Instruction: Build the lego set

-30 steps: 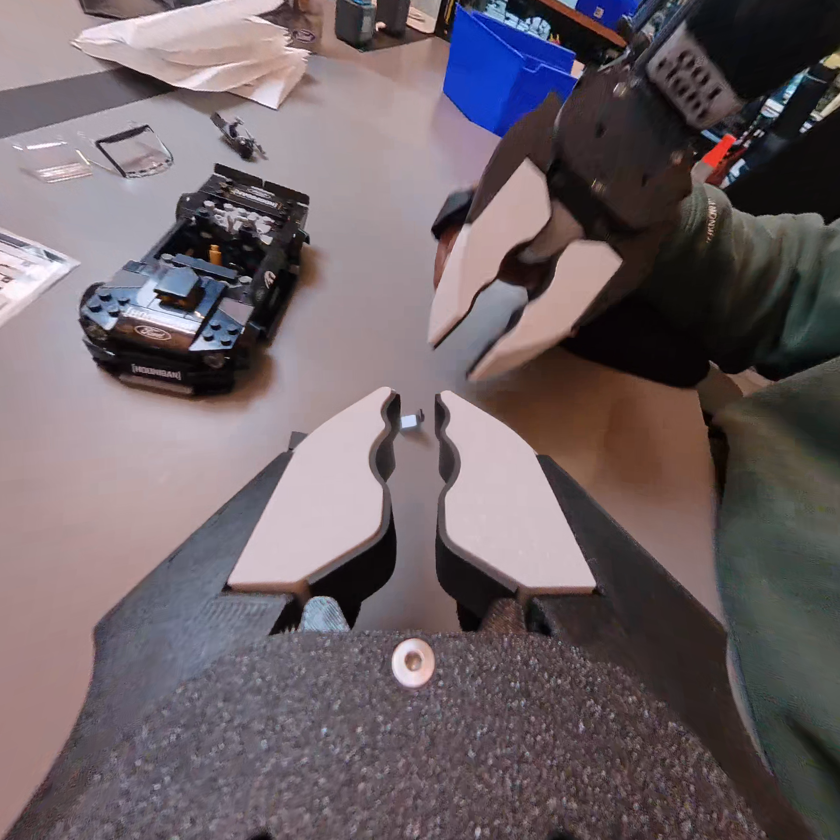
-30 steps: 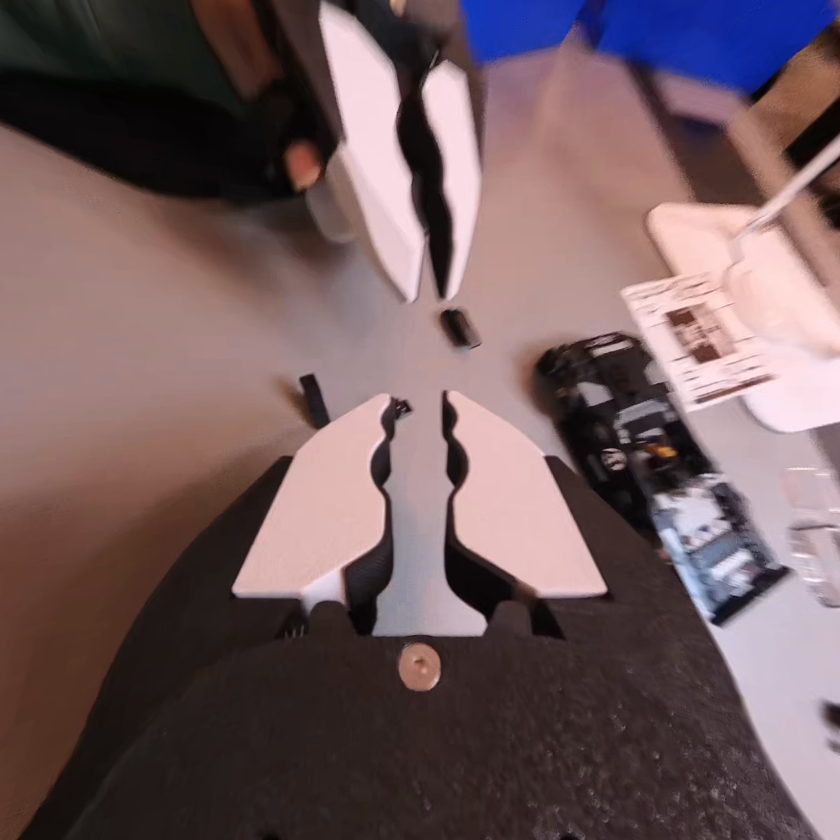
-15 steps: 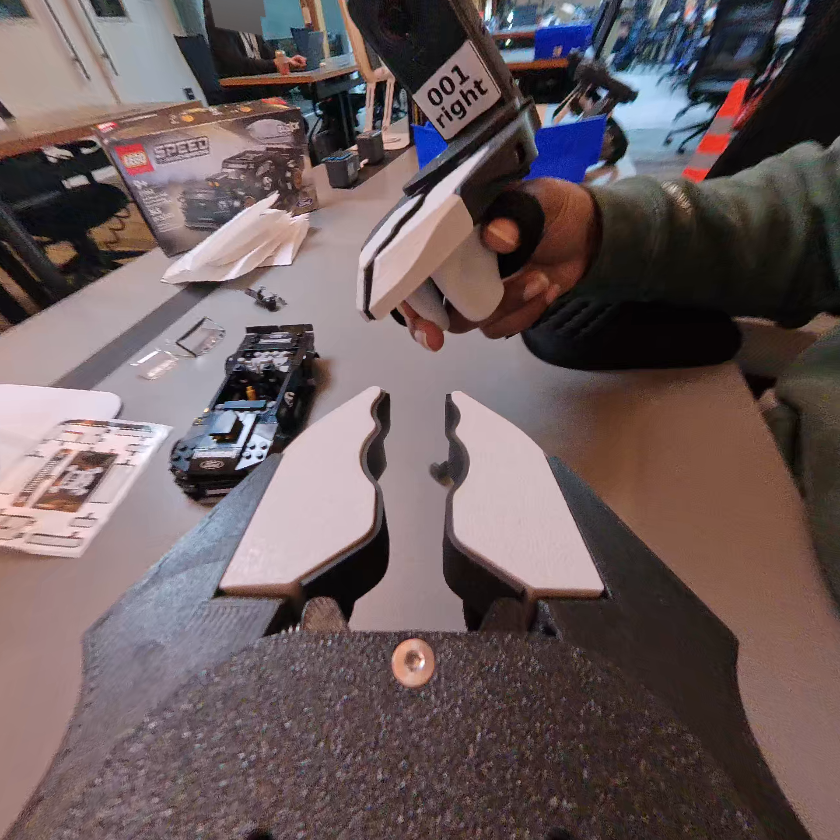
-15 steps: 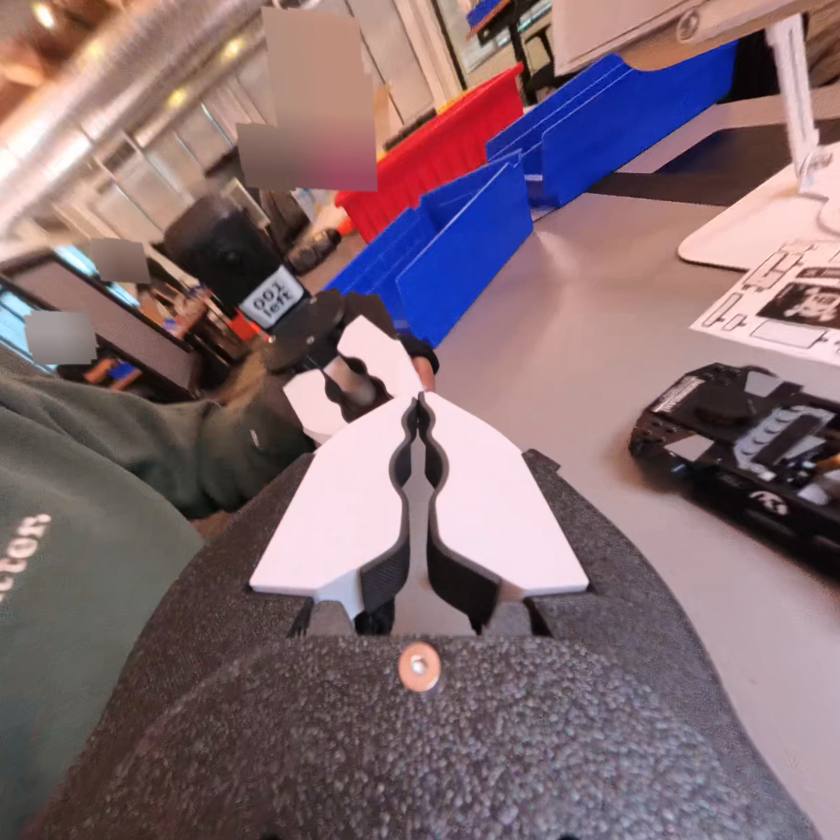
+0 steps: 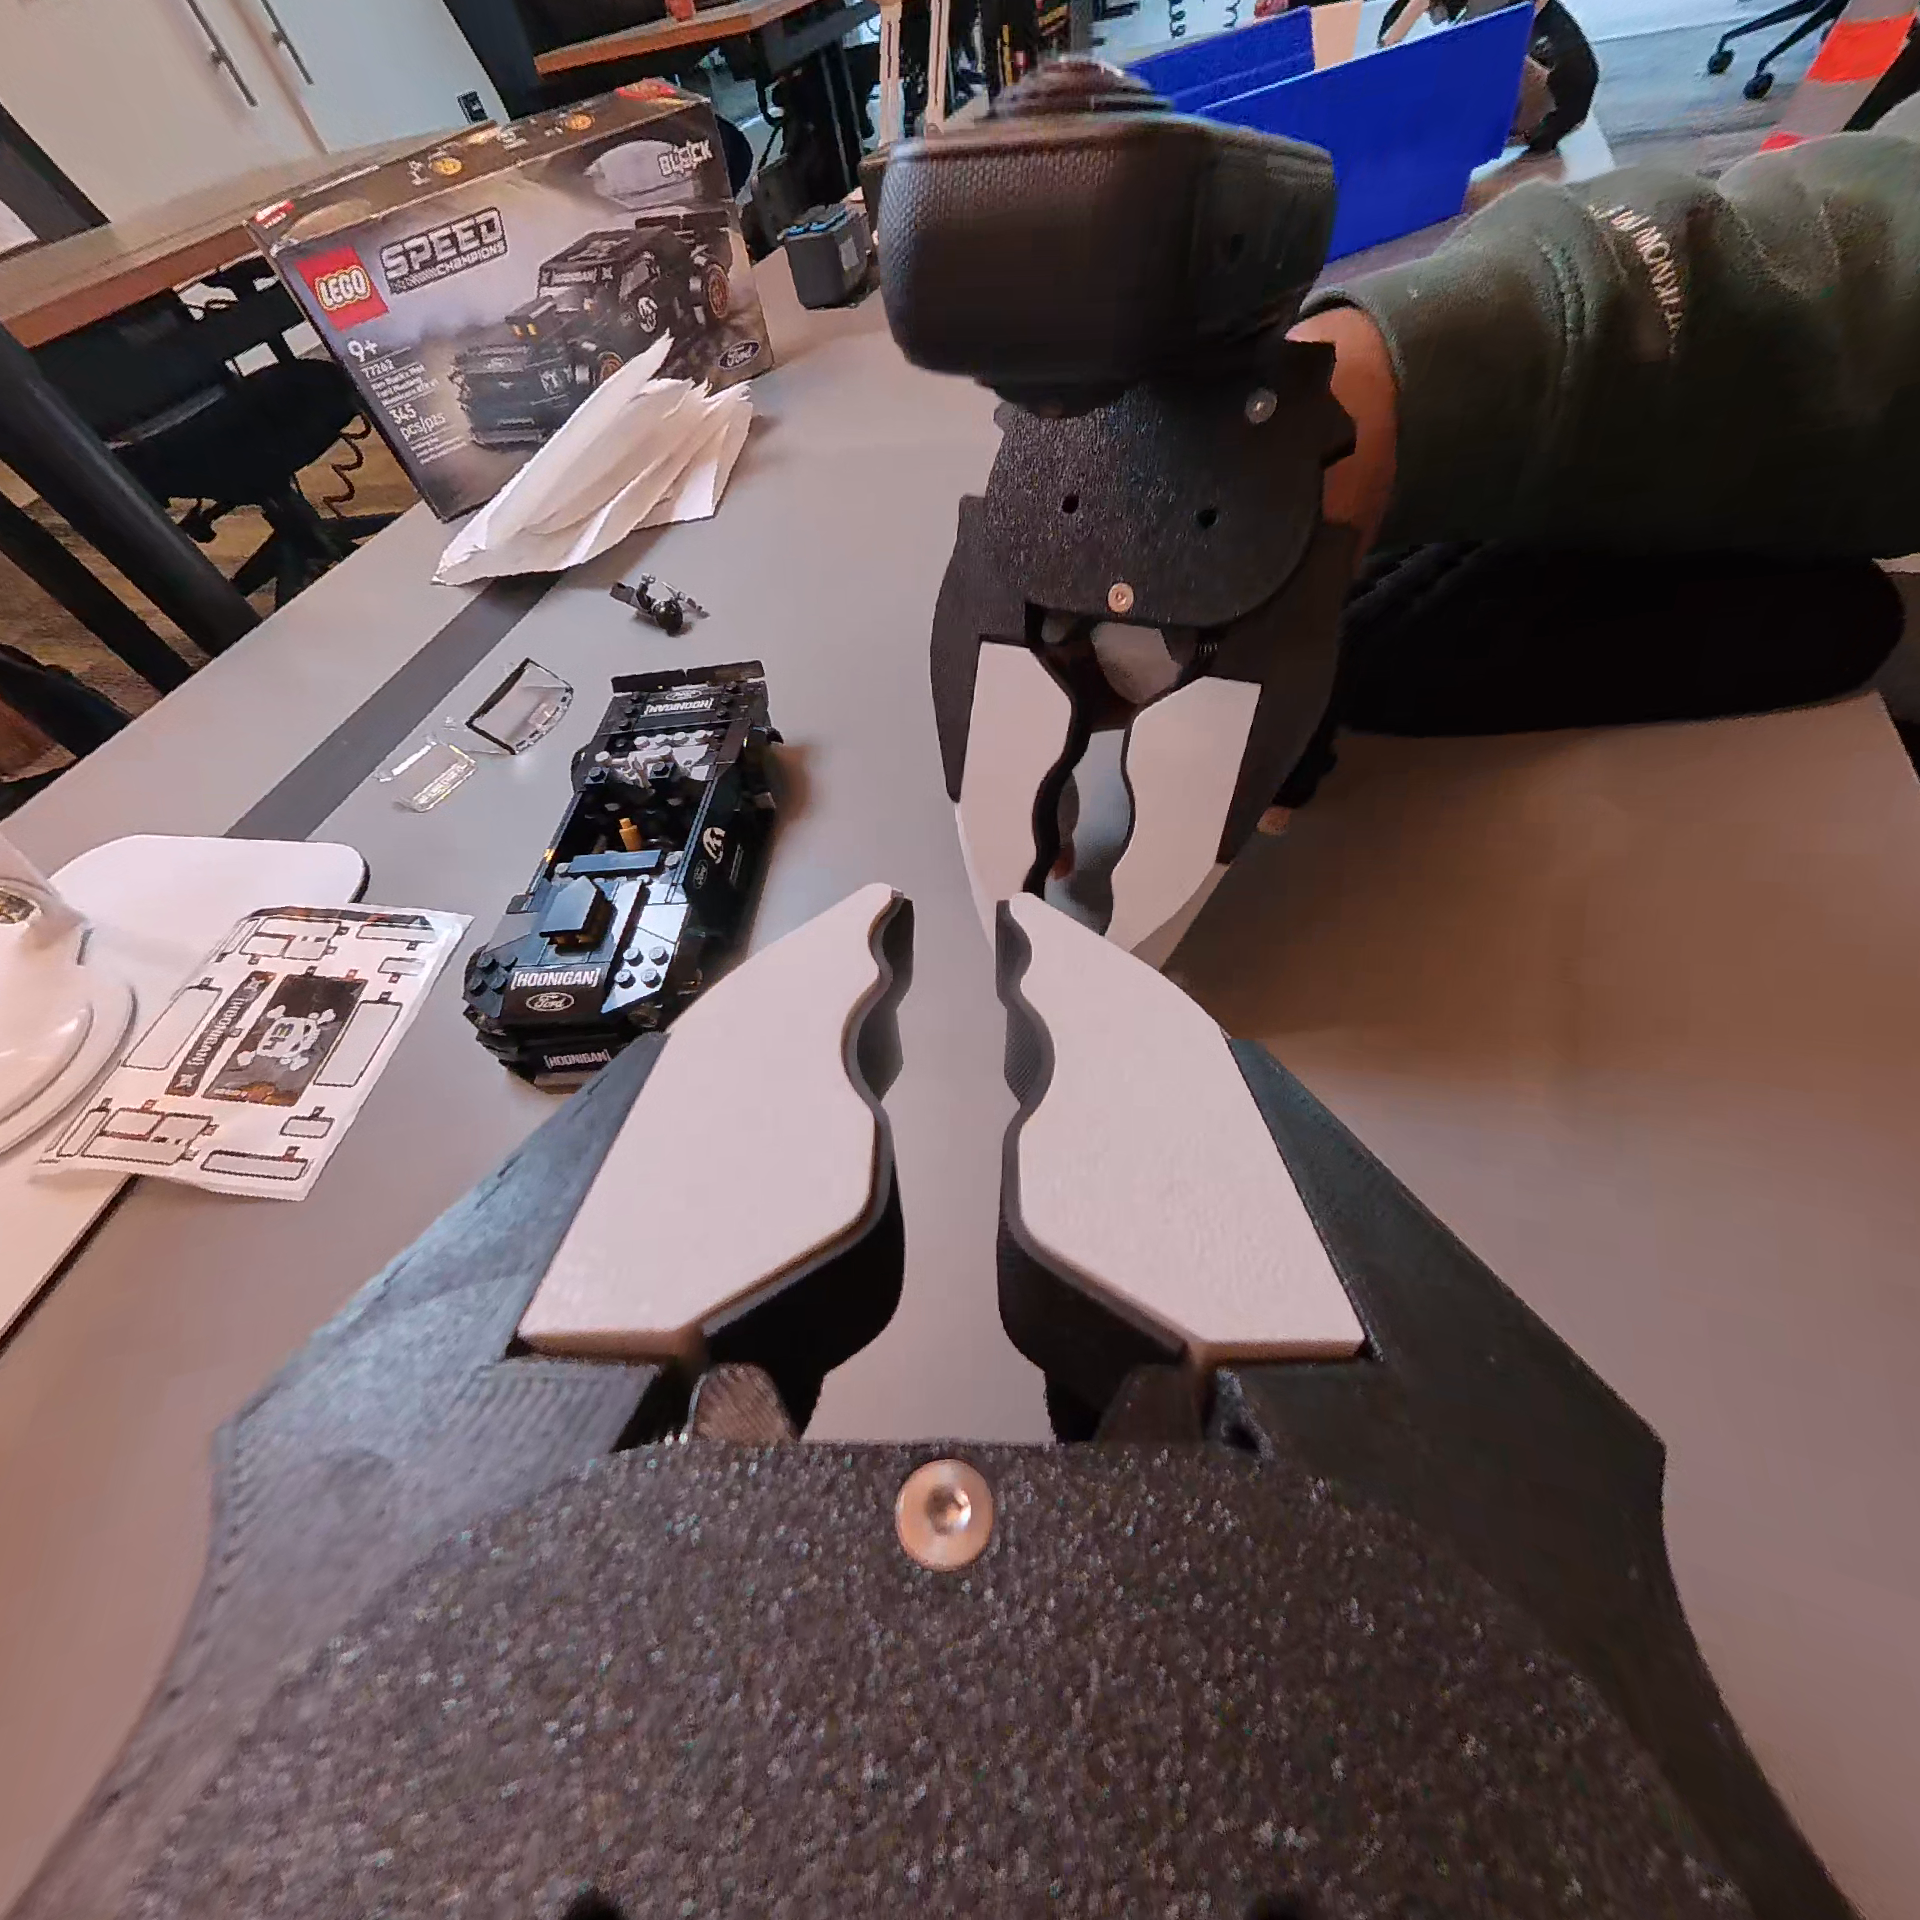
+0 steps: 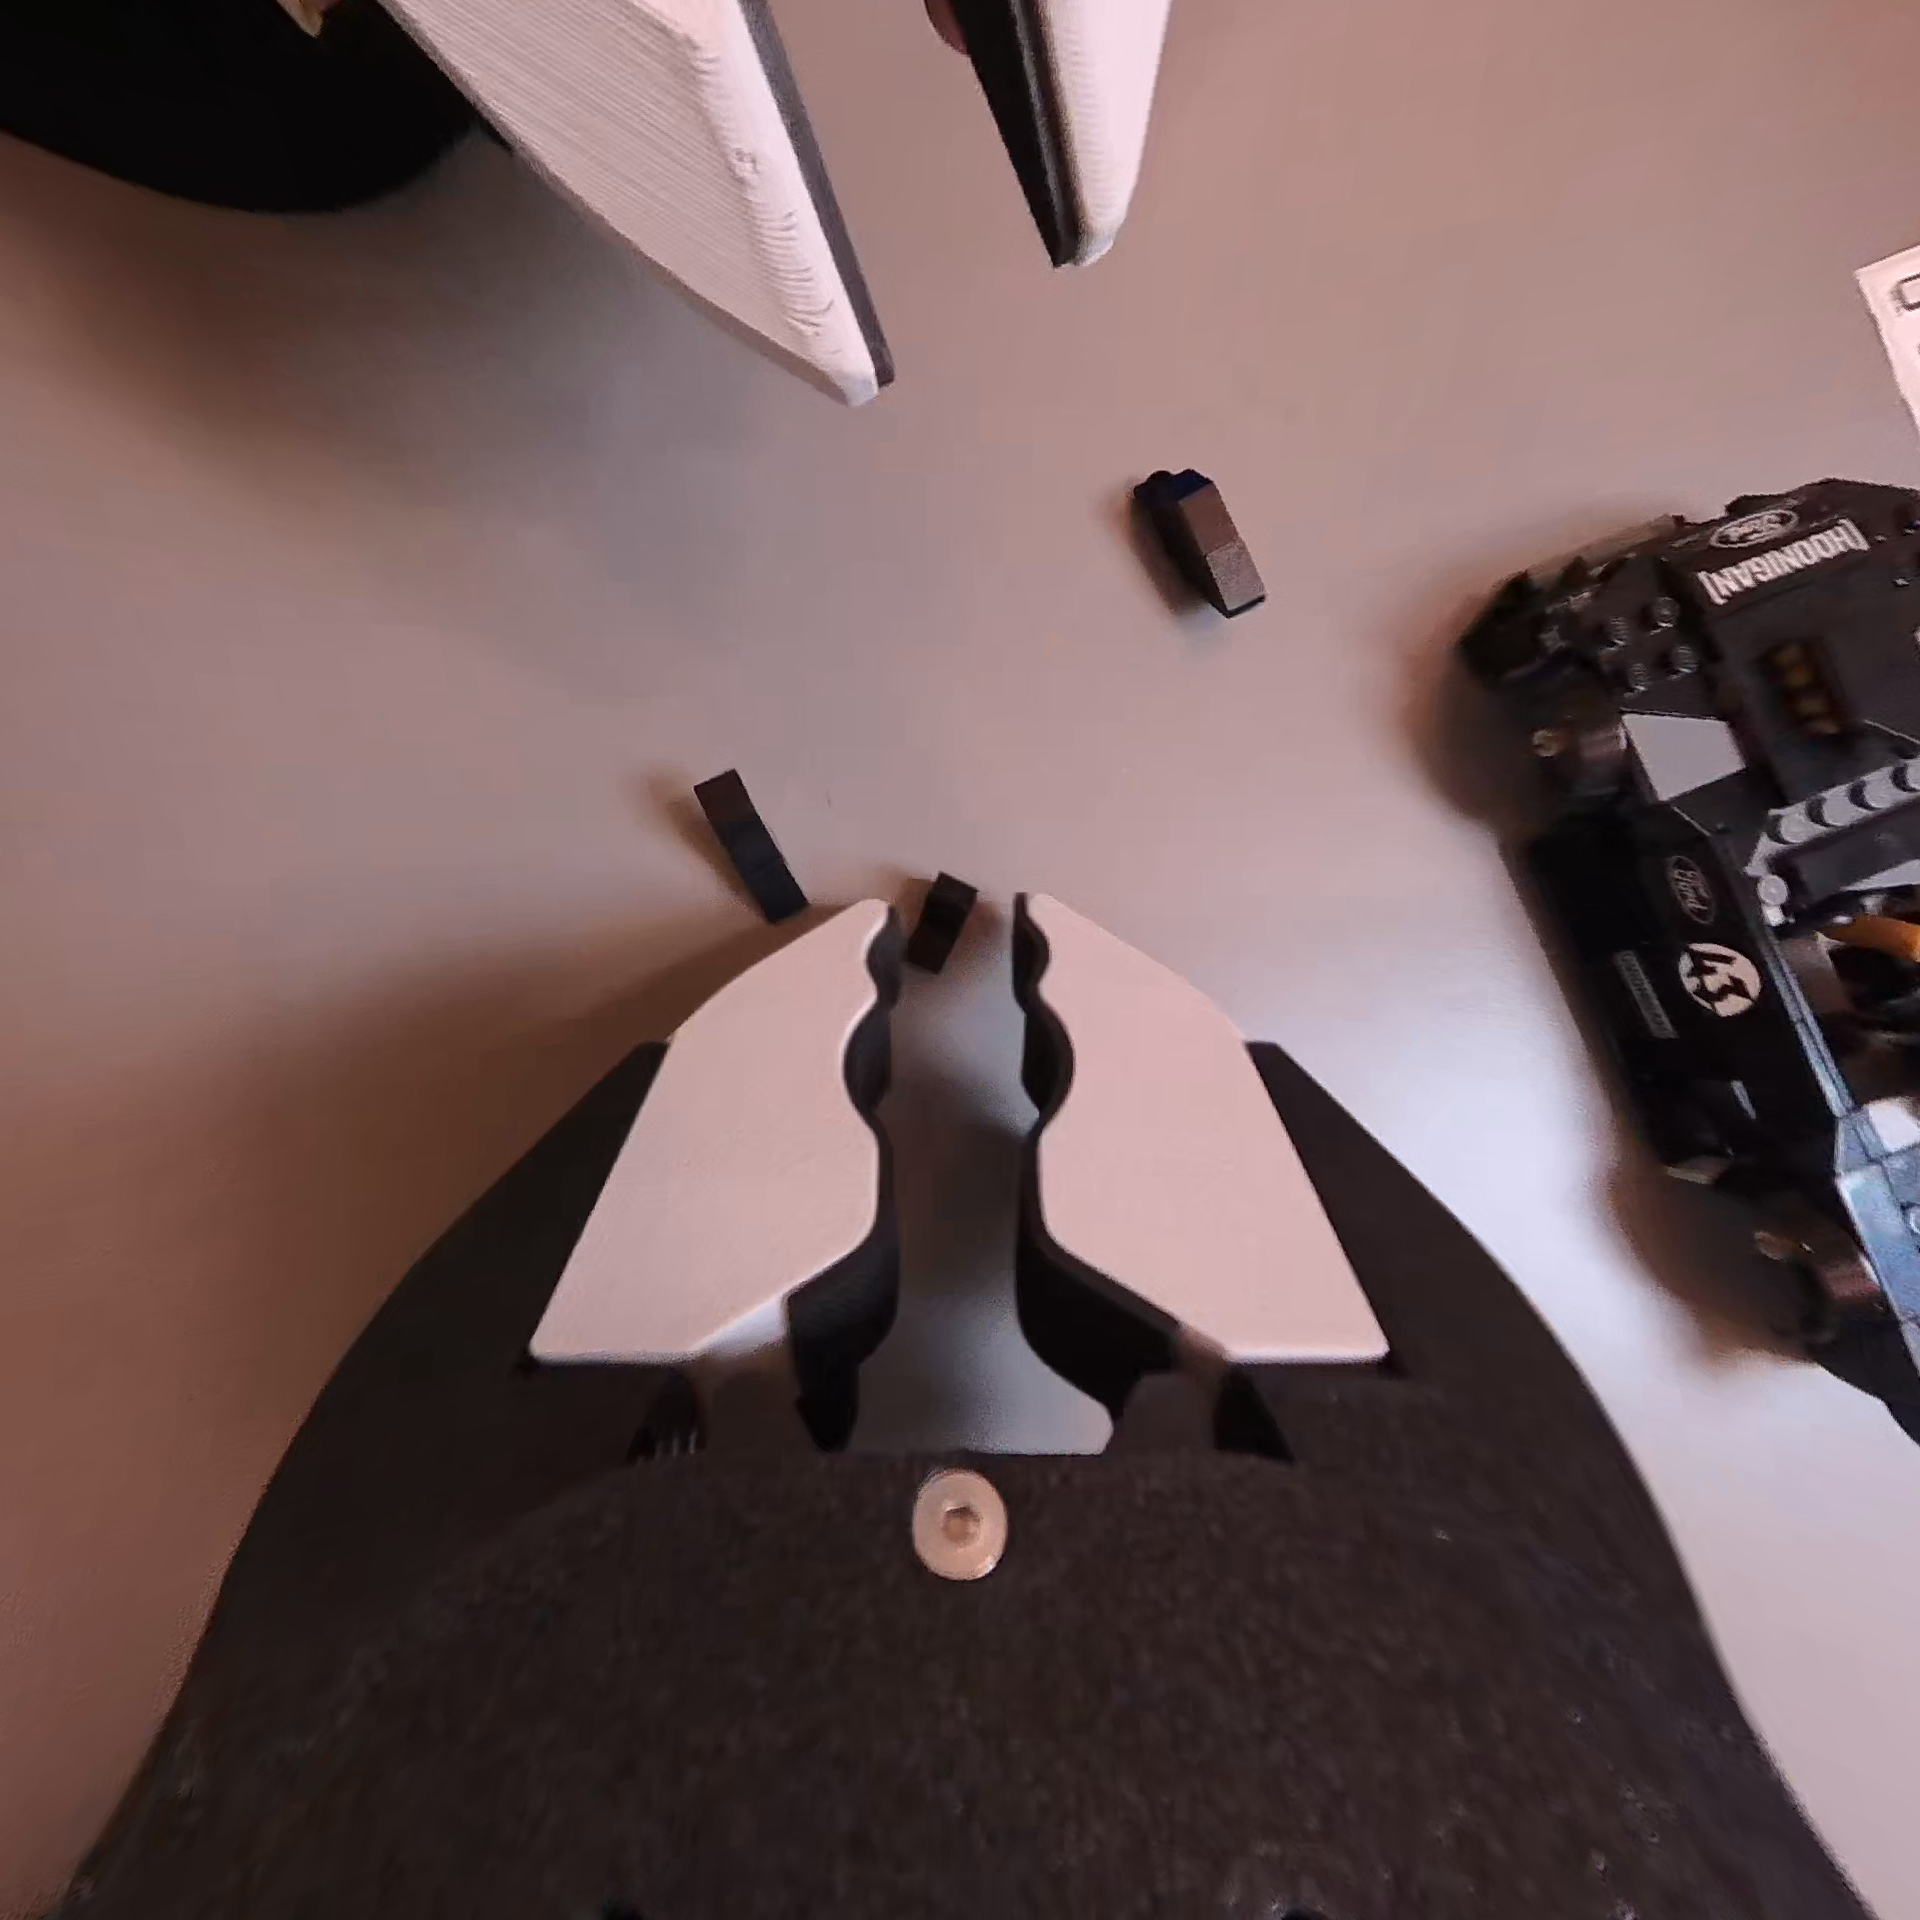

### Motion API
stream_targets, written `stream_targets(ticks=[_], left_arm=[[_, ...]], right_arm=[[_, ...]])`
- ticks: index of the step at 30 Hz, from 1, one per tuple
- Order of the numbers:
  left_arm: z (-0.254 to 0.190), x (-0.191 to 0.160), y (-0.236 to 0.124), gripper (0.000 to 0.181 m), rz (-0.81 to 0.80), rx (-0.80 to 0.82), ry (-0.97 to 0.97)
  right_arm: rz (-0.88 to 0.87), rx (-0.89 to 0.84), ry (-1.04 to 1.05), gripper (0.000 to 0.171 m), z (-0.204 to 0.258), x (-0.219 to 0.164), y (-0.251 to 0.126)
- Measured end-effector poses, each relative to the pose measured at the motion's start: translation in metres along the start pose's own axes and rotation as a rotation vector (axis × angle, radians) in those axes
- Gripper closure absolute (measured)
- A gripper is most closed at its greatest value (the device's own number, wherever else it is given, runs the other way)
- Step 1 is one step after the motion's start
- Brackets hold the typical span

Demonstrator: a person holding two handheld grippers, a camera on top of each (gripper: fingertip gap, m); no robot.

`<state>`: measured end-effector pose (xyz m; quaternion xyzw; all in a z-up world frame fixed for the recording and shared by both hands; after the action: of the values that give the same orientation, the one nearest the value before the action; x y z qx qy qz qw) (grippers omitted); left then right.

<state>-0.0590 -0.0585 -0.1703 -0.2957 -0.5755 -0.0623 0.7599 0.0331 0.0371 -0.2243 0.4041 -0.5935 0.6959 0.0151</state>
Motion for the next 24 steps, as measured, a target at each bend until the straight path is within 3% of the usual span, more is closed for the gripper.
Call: stream_targets(ticks=[1, 3, 6, 9, 11, 16, 24], left_arm=[[0.000, 0.000, 0.000, 0.166, 0.001, -0.001, 0.000], [-0.001, 0.000, -0.001, 0.165, -0.002, -0.008, 0.007], [-0.004, 0.007, -0.004, 0.161, -0.059, -0.003, 0.042], [-0.011, 0.025, -0.015, 0.156, -0.208, 0.030, 0.134], [-0.016, 0.036, -0.024, 0.155, -0.295, 0.072, 0.220], [-0.033, 0.048, -0.033, 0.154, -0.321, 0.156, 0.459], [-0.050, 0.046, -0.028, 0.163, -0.242, 0.212, 0.715]], right_arm=[[-0.002, -0.002, 0.001, 0.160, 0.000, 0.000, 0.001], [-0.052, -0.005, 0.040, 0.163, -0.004, 0.003, -0.003], [-0.393, 0.146, 0.274, 0.163, -0.011, 0.026, -0.035], [-0.752, 0.522, 0.560, 0.163, -0.008, 0.047, -0.071], [-0.856, 0.744, 0.672, 0.163, -0.001, 0.052, -0.078], [-0.887, 1.037, 0.773, 0.163, 0.021, 0.054, -0.067], [-0.850, 1.142, 0.787, 0.163, 0.029, 0.050, -0.062]])
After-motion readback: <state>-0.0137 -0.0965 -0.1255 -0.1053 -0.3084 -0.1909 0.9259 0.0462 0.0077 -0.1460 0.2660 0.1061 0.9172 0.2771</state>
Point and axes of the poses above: each gripper's, where its closed fingertips meet, y out along the fingers, x out of its top, z = x × y across the jaws, the point moved 7 cm from there along -y, back along the fingers, and after that the axes turned 2 degrees about z, right-handed, at the moved point
